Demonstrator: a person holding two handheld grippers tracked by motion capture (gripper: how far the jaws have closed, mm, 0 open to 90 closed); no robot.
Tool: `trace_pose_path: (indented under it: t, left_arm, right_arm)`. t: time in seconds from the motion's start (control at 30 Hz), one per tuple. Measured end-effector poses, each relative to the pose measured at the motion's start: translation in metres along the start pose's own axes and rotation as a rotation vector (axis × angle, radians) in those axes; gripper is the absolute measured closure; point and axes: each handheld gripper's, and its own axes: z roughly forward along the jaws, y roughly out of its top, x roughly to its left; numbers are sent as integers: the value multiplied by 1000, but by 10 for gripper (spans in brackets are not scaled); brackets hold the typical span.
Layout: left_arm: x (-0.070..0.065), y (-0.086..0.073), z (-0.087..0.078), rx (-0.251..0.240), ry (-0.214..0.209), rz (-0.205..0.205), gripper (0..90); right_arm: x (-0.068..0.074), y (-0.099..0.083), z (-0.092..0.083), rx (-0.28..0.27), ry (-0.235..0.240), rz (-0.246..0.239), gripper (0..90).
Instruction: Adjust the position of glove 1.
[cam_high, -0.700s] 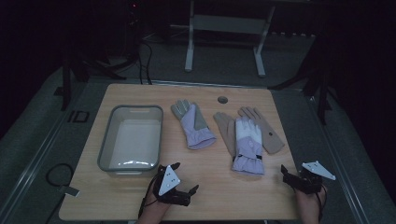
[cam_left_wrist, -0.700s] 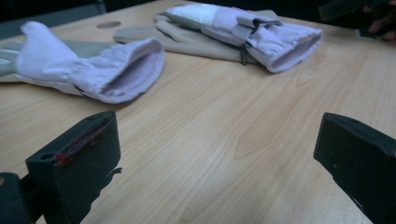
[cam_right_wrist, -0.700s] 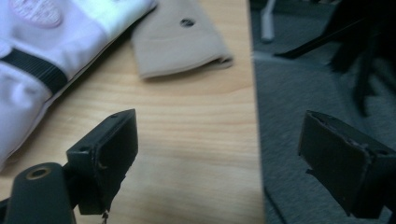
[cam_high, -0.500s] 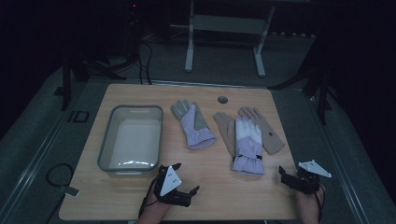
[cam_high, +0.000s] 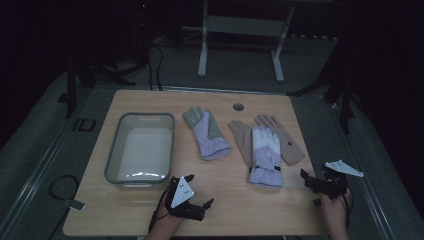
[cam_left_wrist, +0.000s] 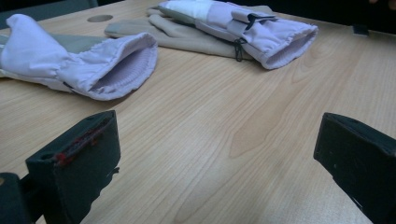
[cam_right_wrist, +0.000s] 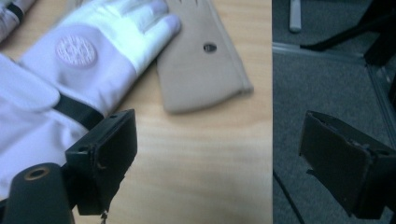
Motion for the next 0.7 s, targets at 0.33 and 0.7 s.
trace_pose_path:
  t: [0.33, 0.7]
  left_arm:
    - [2, -1, -1, 8, -22, -35, 5]
    - [-1, 1, 1, 31, -20, -10, 5]
  right_arm:
    - [22, 37, 4, -25, -15, -56, 131]
    - [51, 79, 12, -38, 98, -38, 101]
